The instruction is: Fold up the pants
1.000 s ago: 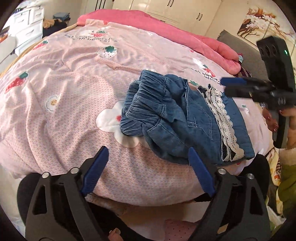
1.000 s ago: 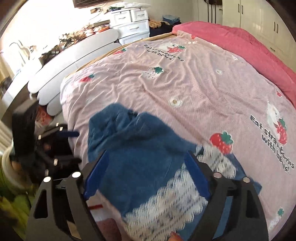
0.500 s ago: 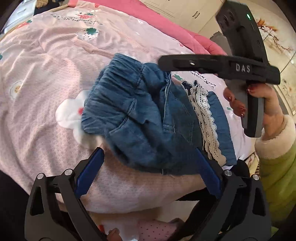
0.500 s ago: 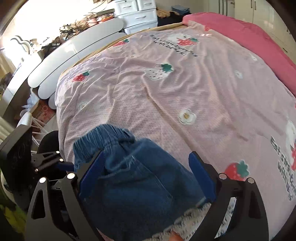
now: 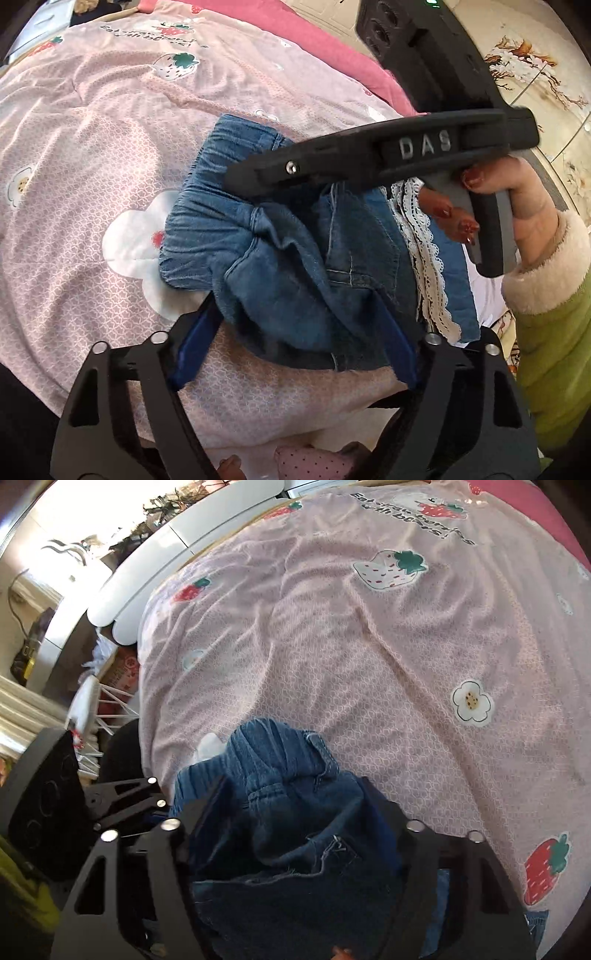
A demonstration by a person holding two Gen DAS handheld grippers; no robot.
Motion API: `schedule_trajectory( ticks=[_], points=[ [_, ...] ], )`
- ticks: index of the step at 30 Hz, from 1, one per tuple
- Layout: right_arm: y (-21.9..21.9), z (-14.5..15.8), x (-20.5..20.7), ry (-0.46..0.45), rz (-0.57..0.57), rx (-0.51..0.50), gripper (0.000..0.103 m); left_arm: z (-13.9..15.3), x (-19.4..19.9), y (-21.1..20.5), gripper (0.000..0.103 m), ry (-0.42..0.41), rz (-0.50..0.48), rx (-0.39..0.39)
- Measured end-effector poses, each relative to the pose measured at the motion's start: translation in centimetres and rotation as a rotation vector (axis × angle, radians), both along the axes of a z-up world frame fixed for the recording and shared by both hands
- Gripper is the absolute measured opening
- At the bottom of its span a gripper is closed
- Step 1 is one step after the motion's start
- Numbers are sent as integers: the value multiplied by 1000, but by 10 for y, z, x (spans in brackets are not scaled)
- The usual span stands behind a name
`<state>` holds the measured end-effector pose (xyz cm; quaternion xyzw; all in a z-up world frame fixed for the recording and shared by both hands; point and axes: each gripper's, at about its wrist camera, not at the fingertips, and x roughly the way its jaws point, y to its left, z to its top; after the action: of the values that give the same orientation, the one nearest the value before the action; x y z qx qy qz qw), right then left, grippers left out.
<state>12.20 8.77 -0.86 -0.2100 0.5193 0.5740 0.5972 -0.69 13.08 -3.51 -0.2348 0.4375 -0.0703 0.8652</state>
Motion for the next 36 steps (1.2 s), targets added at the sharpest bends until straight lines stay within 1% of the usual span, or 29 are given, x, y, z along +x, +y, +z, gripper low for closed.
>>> schedule_trajectory(
  ticks=[1,2,3,4,5,6,7,8,11,14,23,27,31,36],
  points=[
    [-1,1,0,1,-7,5,51,-1,1,0,66,1,1,-3],
    [-4,1,1,9,-17,8,45,-1,2,0,59,0,0,-3],
    [-7,2,2,15,-24,14,43,-1,5,0,55,-4,-3,-5],
    [-9,3,3,21,-29,21,40,-1,7,0,44,-8,-10,-10],
    [-12,5,2,23,-31,28,39,0,9,-2,39,-9,-14,-7],
    [-14,7,2,20,-32,37,39,1,10,-4,37,-14,-20,0],
    [-15,9,2,20,-32,46,39,2,11,-6,32,-19,-23,5],
    [-18,12,1,18,-32,59,39,4,13,-7,29,-23,-26,8],
    [-28,21,3,30,-42,94,39,10,14,-11,27,-37,-31,21],
    [-42,32,4,33,-50,138,39,18,14,-16,27,-54,-39,33],
    [-96,61,5,-12,-86,224,39,43,23,-53,27,-107,-108,90],
    [-123,65,9,-14,-122,246,39,50,30,-72,27,-118,-148,112],
    [-148,67,12,-15,-160,262,39,55,29,-91,27,-121,-180,128],
    [-175,65,16,-7,-200,277,39,57,33,-109,27,-121,-222,148]
  ],
)
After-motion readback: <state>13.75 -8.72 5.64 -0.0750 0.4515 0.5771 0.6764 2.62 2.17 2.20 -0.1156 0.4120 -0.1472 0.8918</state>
